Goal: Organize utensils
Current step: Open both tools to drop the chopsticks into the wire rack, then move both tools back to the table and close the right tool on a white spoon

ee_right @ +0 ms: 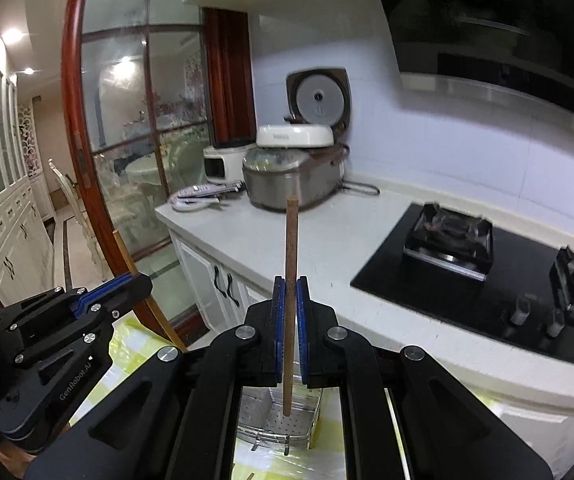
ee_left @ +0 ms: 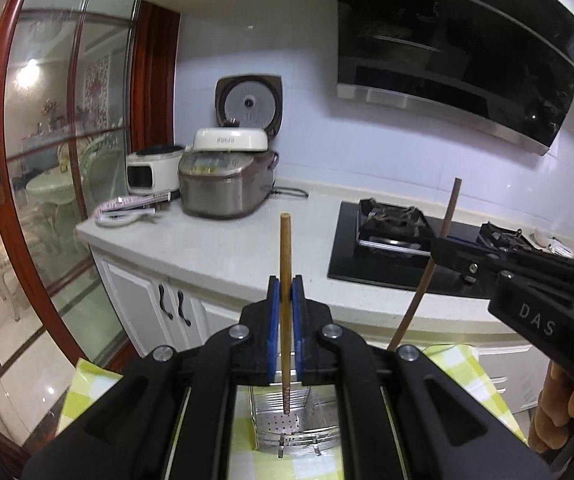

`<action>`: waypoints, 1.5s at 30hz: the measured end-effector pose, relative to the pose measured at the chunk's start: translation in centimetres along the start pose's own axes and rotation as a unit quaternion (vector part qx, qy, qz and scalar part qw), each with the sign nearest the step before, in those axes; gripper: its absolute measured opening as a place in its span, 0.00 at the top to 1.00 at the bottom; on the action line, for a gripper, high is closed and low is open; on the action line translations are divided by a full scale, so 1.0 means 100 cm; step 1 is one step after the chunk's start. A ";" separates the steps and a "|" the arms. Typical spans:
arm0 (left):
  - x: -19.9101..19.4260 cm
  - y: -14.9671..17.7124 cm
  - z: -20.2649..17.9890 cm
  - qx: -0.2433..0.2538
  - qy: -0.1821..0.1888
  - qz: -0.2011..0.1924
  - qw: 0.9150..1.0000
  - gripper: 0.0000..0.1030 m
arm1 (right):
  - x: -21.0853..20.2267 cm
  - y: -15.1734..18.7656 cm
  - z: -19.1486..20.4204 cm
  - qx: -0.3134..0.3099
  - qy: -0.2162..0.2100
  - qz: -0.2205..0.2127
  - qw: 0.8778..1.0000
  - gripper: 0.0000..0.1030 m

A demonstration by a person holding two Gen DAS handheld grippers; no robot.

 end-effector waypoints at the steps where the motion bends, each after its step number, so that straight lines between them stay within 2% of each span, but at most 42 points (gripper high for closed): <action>1: 0.009 0.006 0.003 -0.004 -0.001 0.005 1.000 0.94 | 0.009 0.006 -0.001 0.000 0.001 0.003 1.000 0.93; 10: 0.056 0.050 0.019 -0.023 -0.002 0.039 0.999 0.94 | 0.059 0.060 -0.015 0.006 0.005 0.032 0.999 0.93; 16: 0.069 0.066 0.022 -0.030 0.000 0.057 0.998 0.93 | 0.067 0.075 -0.017 0.003 0.006 0.033 0.999 0.93; 18: 0.073 0.069 0.026 -0.031 -0.004 0.063 0.998 0.83 | 0.067 0.077 -0.017 0.004 0.007 0.035 0.999 0.93; 19: 0.075 0.070 0.028 -0.036 -0.004 0.065 0.997 0.71 | 0.067 0.077 -0.017 0.004 0.010 0.037 0.999 0.92; 20: 0.074 0.070 0.030 -0.039 -0.006 0.065 0.997 0.65 | 0.068 0.078 -0.019 0.003 0.014 0.039 0.999 0.91; 21: 0.073 0.070 0.031 -0.040 -0.007 0.064 0.997 0.65 | 0.068 0.080 -0.020 0.005 0.016 0.041 0.999 0.91; 23: 0.071 0.072 0.031 -0.034 -0.008 0.063 0.997 0.64 | 0.067 0.082 -0.024 0.013 0.017 0.042 0.999 0.86; 26: 0.067 0.072 0.032 -0.032 -0.013 0.060 0.998 0.57 | 0.062 0.083 -0.029 0.020 0.021 0.037 0.999 0.58; 28: 0.064 0.072 0.034 -0.035 -0.014 0.058 0.998 0.56 | 0.055 0.084 -0.032 0.018 0.028 0.026 0.999 0.53; 37: 0.021 0.081 0.038 -0.033 -0.030 0.030 0.999 0.51 | 0.016 0.100 -0.054 0.037 0.054 0.001 0.998 0.42; 45: -0.024 0.101 0.037 -0.023 -0.053 0.000 0.998 0.46 | -0.007 0.146 -0.063 0.064 0.060 0.019 0.996 0.39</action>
Point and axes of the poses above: each gripper's, at about its wrist camera, not at the fingertips, and x roughly the way its jaws point, z to its left, y to its underside, the point moved 7 cm from there along x, roughly the way its jaws point, and after that the axes turned 2 degrees about -y, right-handed, at the moved point
